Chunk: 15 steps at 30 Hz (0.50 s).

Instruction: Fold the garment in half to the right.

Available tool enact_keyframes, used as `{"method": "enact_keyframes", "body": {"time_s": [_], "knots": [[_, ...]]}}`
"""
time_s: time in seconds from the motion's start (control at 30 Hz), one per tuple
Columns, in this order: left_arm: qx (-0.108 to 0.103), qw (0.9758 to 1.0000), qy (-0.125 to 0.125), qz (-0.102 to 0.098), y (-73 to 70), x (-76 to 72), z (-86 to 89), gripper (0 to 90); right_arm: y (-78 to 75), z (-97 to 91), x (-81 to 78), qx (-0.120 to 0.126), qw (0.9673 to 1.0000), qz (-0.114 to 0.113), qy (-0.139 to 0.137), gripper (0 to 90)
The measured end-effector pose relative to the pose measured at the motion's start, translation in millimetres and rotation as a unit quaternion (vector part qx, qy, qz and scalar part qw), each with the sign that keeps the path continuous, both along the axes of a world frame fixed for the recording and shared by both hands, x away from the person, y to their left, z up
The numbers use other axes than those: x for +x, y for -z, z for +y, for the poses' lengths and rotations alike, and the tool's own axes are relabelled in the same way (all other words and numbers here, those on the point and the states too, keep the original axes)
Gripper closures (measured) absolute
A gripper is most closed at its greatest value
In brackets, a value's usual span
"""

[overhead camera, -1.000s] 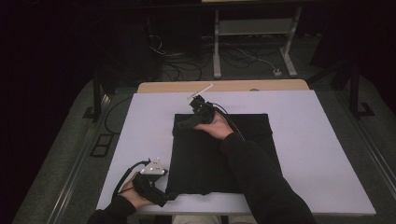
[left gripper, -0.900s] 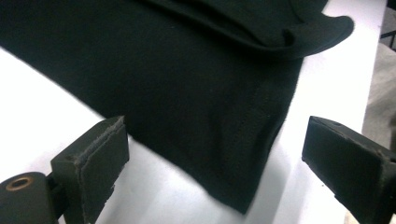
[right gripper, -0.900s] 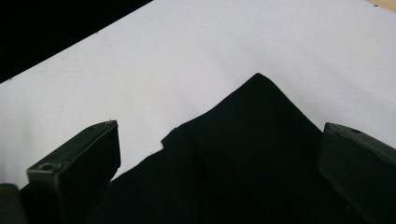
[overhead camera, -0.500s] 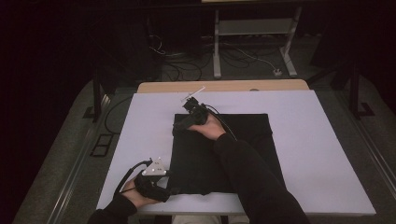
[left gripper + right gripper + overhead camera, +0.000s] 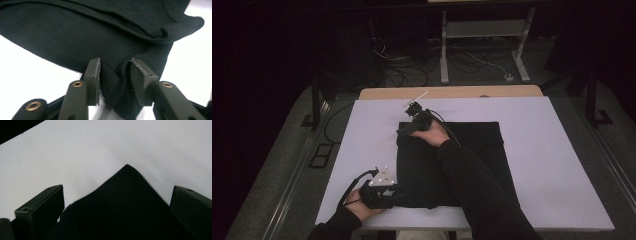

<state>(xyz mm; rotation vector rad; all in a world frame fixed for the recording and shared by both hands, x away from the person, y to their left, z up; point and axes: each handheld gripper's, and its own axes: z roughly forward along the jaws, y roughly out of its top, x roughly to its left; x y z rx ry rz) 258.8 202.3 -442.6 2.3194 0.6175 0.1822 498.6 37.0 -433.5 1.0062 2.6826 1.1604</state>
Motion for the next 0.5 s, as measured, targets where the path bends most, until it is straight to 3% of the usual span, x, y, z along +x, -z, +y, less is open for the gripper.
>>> {"method": "enact_keyframes", "body": {"time_s": [0.17, 0.5], "knots": [[-0.006, 0.9999, 0.000, 0.008, -0.3, 2.0, -2.1, 68.4, 2.6, 9.1, 6.5, 0.004, 1.0000, -0.001, 0.004, 2.6], [0.003, 0.9997, 0.015, 0.019, -4.6, 7.2, -4.3, 81.4, 6.3, 20.2, 15.4, 0.007, 0.9997, -0.008, 0.021, 14.7]]}}
